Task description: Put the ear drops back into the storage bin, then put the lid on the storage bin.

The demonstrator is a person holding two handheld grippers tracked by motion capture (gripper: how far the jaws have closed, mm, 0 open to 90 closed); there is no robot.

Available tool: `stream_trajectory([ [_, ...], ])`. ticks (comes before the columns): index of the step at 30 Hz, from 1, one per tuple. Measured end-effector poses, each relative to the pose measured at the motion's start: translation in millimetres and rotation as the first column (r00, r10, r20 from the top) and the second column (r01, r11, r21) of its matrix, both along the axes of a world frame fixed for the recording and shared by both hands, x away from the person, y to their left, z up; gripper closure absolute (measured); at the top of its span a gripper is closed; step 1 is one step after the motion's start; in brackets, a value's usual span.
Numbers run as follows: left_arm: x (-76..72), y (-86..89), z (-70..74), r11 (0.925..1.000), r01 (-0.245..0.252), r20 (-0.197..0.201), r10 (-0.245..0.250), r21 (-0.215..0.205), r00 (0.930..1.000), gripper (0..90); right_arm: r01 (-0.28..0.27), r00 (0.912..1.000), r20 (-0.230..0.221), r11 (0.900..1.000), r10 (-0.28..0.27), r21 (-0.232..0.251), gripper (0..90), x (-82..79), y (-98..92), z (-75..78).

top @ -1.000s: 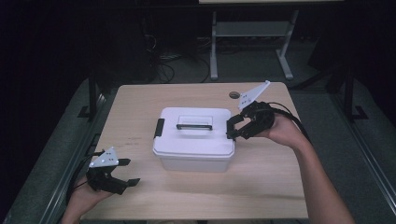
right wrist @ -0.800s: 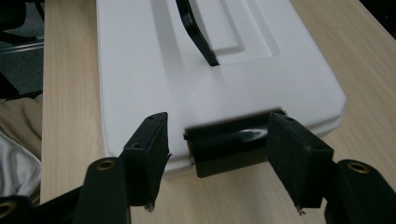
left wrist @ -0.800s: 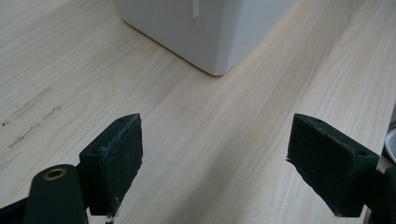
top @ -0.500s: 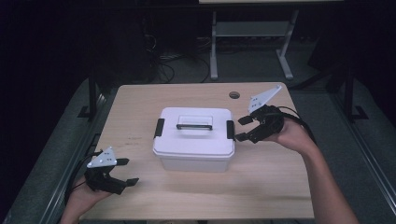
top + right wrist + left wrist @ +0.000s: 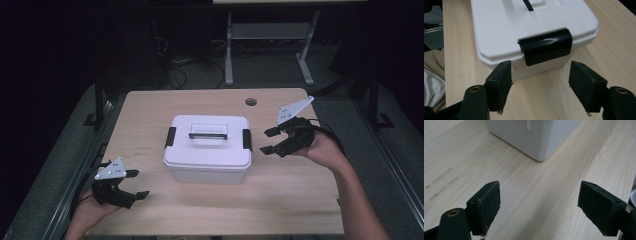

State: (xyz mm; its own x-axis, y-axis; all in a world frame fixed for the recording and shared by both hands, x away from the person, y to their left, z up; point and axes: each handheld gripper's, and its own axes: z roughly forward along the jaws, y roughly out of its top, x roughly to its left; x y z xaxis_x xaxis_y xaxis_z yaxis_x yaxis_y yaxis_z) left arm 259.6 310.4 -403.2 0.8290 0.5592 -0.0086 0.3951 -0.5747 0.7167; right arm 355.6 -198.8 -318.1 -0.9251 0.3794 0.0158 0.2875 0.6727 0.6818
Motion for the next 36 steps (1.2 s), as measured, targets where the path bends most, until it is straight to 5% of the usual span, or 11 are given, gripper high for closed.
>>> stream_trajectory([
  [36, -1.0, 1.1, 1.4, 1.0000, -0.004, 0.004, 0.004, -0.007, 1.0000, 17.9, 0.081, 0.9964, -0.026, 0.997, -0.081, 0.015, 32.1, -19.5, -38.1, -26.1],
])
